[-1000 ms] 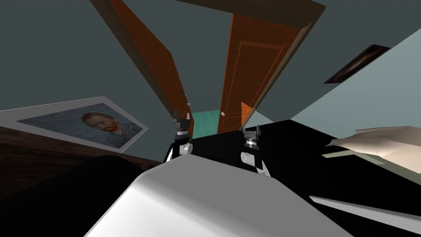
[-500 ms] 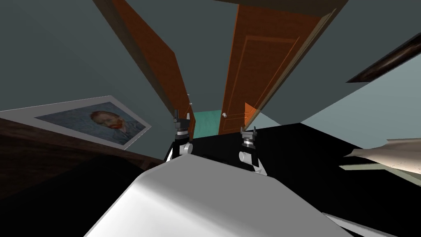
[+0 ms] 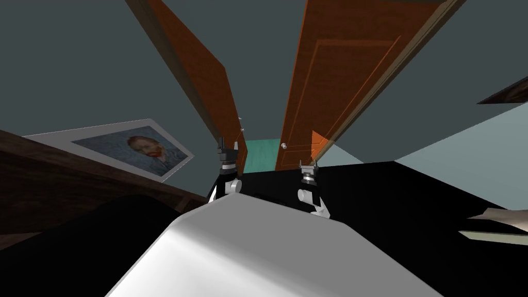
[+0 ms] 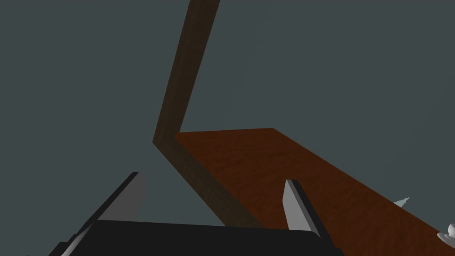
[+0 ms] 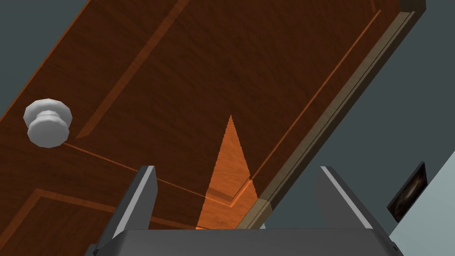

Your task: Push the door open

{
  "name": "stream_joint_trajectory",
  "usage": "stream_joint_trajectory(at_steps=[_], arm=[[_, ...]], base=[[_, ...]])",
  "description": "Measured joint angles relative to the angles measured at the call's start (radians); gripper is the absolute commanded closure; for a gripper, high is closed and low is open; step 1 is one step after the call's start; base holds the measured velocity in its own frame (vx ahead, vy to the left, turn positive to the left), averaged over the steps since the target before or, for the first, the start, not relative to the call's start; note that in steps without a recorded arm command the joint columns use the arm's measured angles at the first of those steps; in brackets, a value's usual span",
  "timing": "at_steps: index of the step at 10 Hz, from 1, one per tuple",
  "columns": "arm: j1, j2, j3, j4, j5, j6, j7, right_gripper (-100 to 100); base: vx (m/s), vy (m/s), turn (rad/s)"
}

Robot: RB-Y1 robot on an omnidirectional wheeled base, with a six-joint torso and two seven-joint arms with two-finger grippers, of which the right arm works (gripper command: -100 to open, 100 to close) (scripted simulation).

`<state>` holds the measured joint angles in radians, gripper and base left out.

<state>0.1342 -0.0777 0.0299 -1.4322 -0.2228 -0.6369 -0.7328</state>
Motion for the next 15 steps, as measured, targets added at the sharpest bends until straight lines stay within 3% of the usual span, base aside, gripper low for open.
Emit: stream_joint_trajectory(at_steps=[2,4,6,9,15], arm=[[-0.028,-0.001,0.001,0.069,-0.009,-0.019,-0.034,-100],[-0.039,0.002,0.005,0.101,-0.017,-0.023,-0.065,-100],[-0.062,0.001,0.007,0.161,-0.026,-0.041,-0.099,-100],[-0.104,0.011,0.013,0.267,-0.040,-0.072,-0.160,-100],[-0.166,0.024,0.020,0.419,-0.067,-0.105,-0.265,-100]], base=[[0.069,-0.066,0.171],[0.040,-0.054,0.078],[0.052,-0.060,0.150],[0.075,-0.085,0.158],[0.051,-0.070,0.120]])
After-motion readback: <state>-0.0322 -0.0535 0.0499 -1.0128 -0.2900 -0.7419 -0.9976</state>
